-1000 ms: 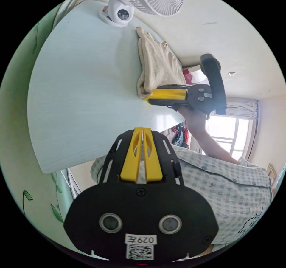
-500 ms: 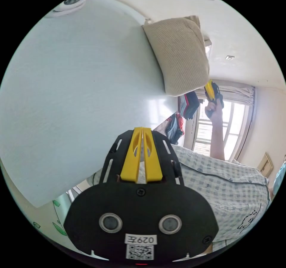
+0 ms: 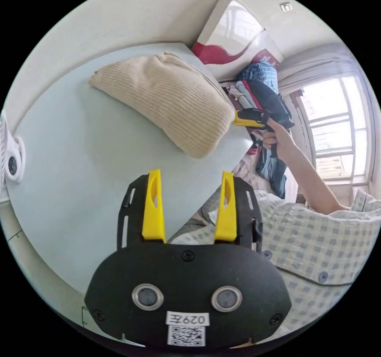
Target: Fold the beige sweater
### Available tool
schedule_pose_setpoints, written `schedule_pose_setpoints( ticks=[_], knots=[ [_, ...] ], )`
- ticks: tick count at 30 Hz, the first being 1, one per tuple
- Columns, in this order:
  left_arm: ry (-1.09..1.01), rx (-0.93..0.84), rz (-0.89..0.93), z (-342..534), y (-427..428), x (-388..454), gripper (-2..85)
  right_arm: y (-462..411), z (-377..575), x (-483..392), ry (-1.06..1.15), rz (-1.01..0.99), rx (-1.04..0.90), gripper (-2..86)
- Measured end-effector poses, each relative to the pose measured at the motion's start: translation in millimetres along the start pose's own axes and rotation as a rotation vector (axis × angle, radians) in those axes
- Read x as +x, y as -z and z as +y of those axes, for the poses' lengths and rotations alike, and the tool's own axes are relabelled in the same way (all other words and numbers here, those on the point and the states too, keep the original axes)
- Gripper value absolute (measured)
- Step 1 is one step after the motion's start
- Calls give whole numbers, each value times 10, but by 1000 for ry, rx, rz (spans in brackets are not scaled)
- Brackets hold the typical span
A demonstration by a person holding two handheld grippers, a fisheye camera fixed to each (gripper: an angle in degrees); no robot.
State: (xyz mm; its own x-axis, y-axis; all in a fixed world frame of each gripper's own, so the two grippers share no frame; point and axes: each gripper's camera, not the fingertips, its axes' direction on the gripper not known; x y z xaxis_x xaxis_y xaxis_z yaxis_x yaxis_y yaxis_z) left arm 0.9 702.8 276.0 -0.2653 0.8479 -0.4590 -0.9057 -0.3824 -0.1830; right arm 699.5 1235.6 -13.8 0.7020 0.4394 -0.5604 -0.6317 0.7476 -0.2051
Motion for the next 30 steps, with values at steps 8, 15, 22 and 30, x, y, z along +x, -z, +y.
schedule_pose_setpoints(
  ticks=[8,15,22,30],
  knots=[
    [-1,-102,-215,-673,-568,722,150,361,-78,-159,112,-98,-42,8],
    [71,-83,-105,-762,-565,884,77,390,-32,-545,259,424,-128,8],
    [147,-108,-8,-780,-469,947,-2,12,-124,-52,195,363,-194,7],
    [47,55,36,-1206,140,1353,-10,-95,-29,-249,214,401,-162,5]
  ],
)
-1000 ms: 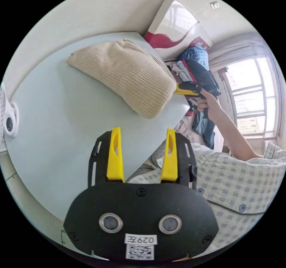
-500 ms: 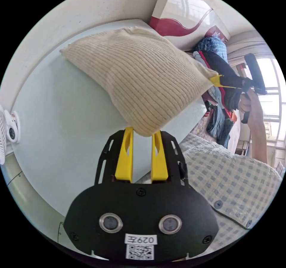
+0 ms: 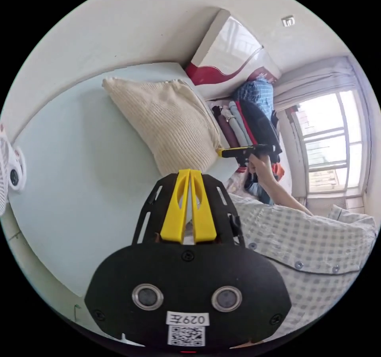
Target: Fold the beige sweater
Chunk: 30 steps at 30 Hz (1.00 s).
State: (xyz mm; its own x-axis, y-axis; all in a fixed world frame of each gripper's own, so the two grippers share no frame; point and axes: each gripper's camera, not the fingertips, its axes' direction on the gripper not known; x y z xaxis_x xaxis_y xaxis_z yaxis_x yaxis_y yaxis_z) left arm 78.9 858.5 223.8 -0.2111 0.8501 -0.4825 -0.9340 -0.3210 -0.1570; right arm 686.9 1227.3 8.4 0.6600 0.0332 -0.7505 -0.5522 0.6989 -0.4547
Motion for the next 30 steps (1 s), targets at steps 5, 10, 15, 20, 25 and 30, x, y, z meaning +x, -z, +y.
schedule_pose_setpoints(
  ticks=[5,10,15,20,25,30],
  knots=[
    [-53,-303,-225,-507,-655,342,-10,190,41,-52,-104,-86,-12,2],
    [-114,-390,-350,-686,-789,589,-10,449,211,-496,-94,131,11,-1],
    [-181,-458,-432,-819,-907,739,-10,448,175,-1407,186,227,77,-3],
    [-202,-467,-435,-865,-913,695,-10,-295,-206,-1677,278,442,-120,-4],
    [-122,-329,-253,-739,-697,299,-10,-487,-234,-1700,262,408,-163,-5],
    [119,-93,55,-315,-335,-519,-9,-171,23,-1966,281,368,-36,-4]
  ],
)
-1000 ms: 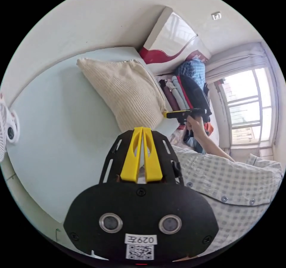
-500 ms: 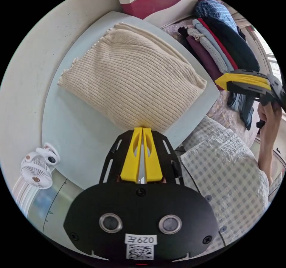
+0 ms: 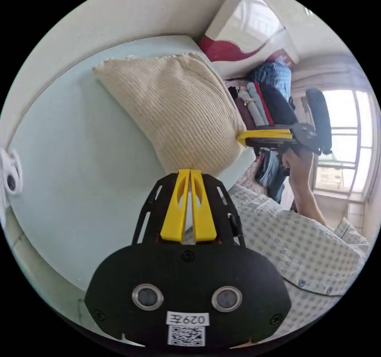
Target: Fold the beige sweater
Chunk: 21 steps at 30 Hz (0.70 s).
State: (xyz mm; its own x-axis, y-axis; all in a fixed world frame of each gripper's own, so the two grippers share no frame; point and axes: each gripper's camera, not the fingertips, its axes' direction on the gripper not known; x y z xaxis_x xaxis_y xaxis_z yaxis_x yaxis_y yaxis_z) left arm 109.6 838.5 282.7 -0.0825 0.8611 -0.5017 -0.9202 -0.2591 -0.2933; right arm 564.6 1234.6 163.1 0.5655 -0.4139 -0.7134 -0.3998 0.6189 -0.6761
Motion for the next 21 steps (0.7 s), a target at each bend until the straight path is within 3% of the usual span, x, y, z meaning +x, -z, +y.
schedule_pose_setpoints(
  ticks=[3,6,9,12,21],
  knots=[
    [178,135,216,298,131,-616,-6,182,30,-59,-4,56,74,-4],
    [231,127,467,401,37,-1140,5,34,-69,20,-29,126,28,-4],
    [266,77,615,383,-124,-1460,140,-379,-93,192,-70,97,-90,-4],
    [261,34,537,301,-131,-1542,223,-365,127,267,-160,48,-59,-5],
    [64,-162,520,-223,-297,-1578,227,-752,1461,202,-382,-164,-196,-4]
  ],
)
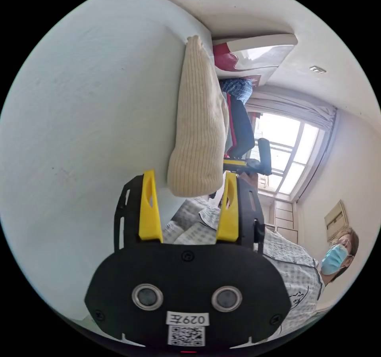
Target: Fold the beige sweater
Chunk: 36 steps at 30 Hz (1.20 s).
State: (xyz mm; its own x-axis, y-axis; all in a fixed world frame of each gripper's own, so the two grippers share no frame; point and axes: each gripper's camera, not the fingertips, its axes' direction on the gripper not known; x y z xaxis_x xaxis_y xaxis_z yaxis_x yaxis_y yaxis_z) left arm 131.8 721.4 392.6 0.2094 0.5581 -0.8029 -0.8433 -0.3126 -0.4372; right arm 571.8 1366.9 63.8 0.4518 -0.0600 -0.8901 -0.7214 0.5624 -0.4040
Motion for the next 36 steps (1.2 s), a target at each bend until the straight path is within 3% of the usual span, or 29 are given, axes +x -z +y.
schedule_pose_setpoints(
  ticks=[4,7,9,10,11,13,17,21,24,27,31,36],
  knots=[
    [-41,-138,-35,-161,-210,-6,219,-177,611,465,-85,-229,58,1],
    [-78,-247,-55,-284,-379,-21,205,-212,1454,862,-152,-405,366,15],
    [-94,-287,-52,-388,-406,-34,205,-447,2169,1240,-260,-624,562,79],
    [-100,-299,-56,-413,-411,-33,205,-549,2296,1334,-296,-682,573,132],
    [-111,-322,-61,-463,-431,-29,206,-779,2482,1499,-367,-777,557,238],
    [-129,-354,-64,-529,-475,-18,207,-1100,2634,1651,-436,-853,488,286],
    [-165,-403,-33,-635,-592,-31,221,-1510,2670,1796,-416,-969,485,277],
    [-113,-398,192,-665,-729,-153,259,-1686,2499,1819,-292,-1103,483,191],
    [-136,-419,56,-679,-801,-110,220,-1624,2650,1790,-328,-926,470,123],
    [-117,-440,-18,-642,-910,-58,200,-1551,2989,1858,-339,-906,532,81],
    [-121,-522,-36,-456,-1180,41,189,-1433,3540,1899,-400,-818,557,68],
    [-129,-638,54,41,-1659,315,186,-1148,4722,1975,-316,-752,606,62]
  ],
)
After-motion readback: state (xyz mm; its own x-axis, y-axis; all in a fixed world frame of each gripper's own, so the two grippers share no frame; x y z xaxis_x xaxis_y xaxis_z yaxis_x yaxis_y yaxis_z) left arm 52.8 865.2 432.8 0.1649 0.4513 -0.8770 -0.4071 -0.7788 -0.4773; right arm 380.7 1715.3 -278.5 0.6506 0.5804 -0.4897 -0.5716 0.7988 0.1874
